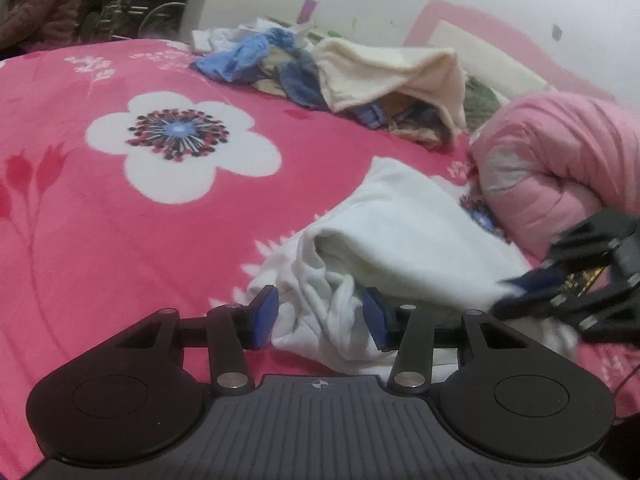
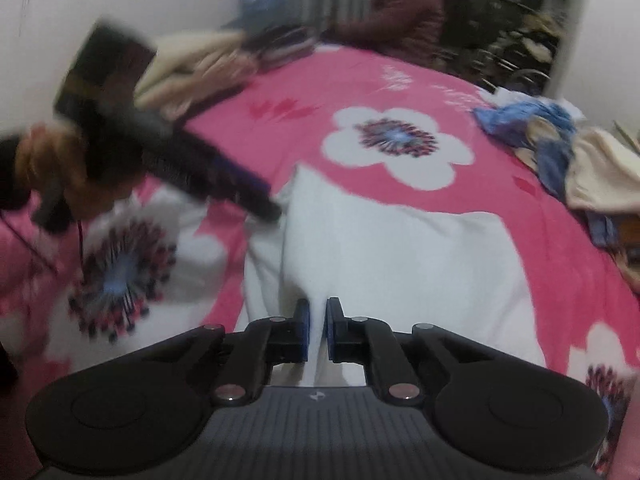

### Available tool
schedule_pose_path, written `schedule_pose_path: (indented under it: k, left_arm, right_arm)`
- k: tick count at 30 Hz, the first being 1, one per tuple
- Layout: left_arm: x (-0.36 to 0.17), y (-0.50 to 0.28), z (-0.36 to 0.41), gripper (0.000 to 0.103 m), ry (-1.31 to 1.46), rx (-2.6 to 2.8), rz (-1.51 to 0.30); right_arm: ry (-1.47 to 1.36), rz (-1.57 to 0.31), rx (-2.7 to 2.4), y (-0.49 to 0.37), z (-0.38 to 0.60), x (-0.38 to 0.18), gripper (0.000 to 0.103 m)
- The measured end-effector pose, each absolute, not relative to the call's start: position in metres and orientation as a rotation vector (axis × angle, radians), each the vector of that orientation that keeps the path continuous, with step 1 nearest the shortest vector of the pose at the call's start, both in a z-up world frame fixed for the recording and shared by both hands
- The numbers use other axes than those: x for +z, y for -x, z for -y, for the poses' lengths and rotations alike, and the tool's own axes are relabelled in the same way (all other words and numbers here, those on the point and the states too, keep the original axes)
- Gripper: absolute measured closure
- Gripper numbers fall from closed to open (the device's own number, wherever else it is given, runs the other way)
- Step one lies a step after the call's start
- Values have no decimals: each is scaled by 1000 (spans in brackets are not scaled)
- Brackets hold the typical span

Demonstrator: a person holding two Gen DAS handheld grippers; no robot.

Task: Fold clothes
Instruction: 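Pinch the sweatshirt edge with the left tool while the right tool pinches the hem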

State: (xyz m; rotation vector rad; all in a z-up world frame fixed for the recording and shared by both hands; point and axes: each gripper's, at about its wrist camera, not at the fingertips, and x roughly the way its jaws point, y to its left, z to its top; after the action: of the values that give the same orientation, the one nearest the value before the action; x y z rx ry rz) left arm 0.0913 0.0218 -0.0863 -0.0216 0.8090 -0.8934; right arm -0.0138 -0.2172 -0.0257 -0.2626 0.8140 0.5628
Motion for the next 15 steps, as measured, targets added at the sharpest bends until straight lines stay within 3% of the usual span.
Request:
schedule_pose_path:
  k: [2,5,6,11,15]
  left_arm:
    - [-89,-96,-16,63,6,-893,-802]
    - [-90,-102,-14,83,33,-884,-794]
    - [-89,-103,-15,86,51,-883,-788]
    - [-87,-97,-23,88,95,-867,-782]
    - [-99,-113,-28,88,185,-858,-884]
  right_arm:
    - [222,-807,555,15,224,-20,94]
    - [191,-800,557,16,231,-13,95]
    - [182,-797,566,17,232,-10,95]
    - [189,-776,659,30,232,0,94]
    - [375,-850,717,33,207,-43,91]
